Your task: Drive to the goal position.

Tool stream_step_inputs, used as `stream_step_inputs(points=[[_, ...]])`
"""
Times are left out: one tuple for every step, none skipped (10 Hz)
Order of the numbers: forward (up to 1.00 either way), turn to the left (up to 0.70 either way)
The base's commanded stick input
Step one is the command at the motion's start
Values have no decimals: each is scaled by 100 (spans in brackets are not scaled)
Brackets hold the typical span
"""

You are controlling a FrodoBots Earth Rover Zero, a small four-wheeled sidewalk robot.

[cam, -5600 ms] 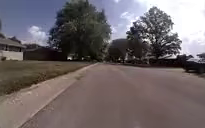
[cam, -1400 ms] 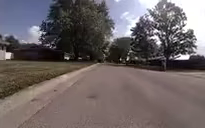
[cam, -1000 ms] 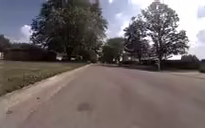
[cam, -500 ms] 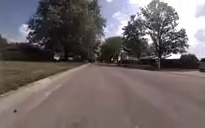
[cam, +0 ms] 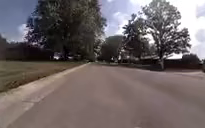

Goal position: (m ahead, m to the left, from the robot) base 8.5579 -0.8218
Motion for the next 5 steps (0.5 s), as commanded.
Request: stream_step_inputs(points=[[100, 0], [100, 0], [100, 0], [100, 0], [100, 0]])
